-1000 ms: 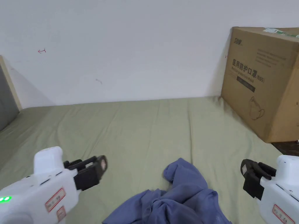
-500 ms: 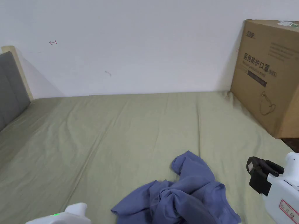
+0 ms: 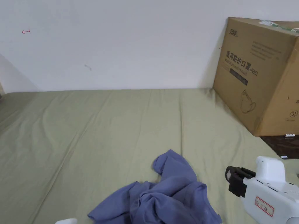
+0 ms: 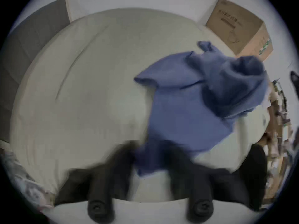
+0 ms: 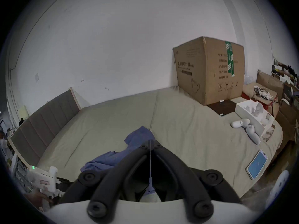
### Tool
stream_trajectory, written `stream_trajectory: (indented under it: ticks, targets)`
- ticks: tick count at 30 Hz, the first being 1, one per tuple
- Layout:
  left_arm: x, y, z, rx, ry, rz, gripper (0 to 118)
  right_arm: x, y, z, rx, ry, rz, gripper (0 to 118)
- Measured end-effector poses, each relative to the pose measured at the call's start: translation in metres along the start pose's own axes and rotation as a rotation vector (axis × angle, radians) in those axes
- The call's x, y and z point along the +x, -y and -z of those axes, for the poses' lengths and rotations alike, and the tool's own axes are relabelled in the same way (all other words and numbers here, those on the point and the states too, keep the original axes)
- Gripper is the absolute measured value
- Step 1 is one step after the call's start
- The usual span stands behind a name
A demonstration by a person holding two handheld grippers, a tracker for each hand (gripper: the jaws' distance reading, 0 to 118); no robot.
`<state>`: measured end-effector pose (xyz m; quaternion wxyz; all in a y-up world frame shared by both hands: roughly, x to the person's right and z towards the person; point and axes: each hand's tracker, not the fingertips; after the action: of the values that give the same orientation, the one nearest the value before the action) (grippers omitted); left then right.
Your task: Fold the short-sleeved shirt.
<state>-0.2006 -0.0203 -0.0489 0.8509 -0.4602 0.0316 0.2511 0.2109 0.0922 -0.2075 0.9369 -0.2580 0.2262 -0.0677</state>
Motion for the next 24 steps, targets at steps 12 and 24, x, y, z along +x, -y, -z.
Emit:
stream_trajectory:
  ticks: [12, 24]
  targets:
    - [-0.034, -0.024, -0.049, 0.152, -0.112, 0.007, 2, 0.068, 0.042, 0.179, -0.754, 0.183, 0.204, 106]
    - [-0.044, -0.034, -0.066, 0.267, -0.113, -0.027, 2, 0.075, 0.028, 0.088, -0.48, 0.017, 0.073, 2]
